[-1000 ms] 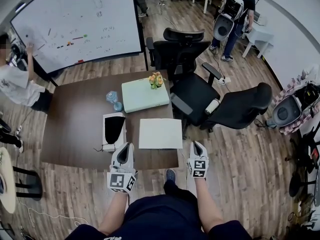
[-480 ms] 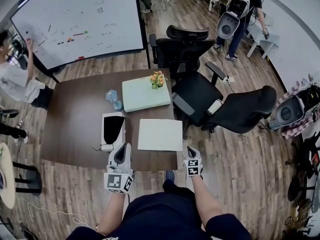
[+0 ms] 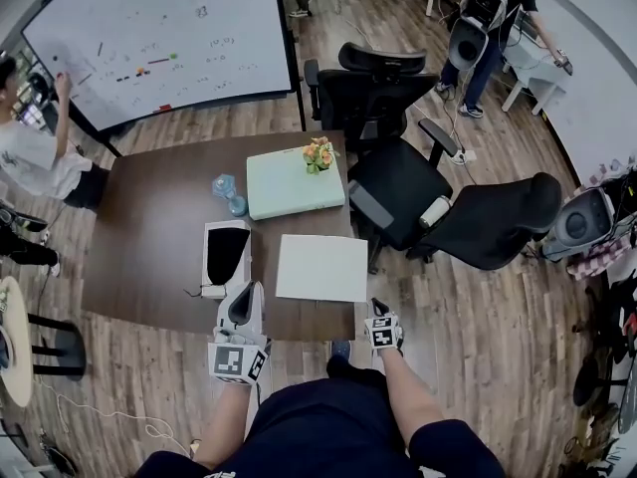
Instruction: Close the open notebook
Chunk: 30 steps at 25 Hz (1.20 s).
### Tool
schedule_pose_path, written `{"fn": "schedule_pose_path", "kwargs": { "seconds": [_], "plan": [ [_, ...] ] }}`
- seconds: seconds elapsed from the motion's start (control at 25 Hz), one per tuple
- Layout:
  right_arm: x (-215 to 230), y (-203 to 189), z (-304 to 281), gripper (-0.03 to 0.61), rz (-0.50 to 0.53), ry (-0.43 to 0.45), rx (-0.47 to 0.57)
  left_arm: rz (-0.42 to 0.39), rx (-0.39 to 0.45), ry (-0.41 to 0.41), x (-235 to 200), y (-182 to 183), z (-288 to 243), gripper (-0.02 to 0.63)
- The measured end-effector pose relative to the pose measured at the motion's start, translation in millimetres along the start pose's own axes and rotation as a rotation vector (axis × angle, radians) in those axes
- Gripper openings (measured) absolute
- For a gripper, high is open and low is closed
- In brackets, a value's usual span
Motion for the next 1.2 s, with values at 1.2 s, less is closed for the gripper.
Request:
{"fn": "schedule_pose_path", "kwargs": {
  "seconds": [1.2],
  "plan": [
    [-21.6,29.5,12.1,0.008,-0.012,0.103,0.183,0.009,0.011,0.025,-7.4,-2.6,16.1,-0.006]
  ]
}}
Point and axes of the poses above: the fingertips, and each gripper's own axes: z backward along the fingers, x to its right, y out of its top, the point moved 5 cm from there along z, backward along the fingers, and after that the axes turned 2 degrees about z, right-handed, at the moved point
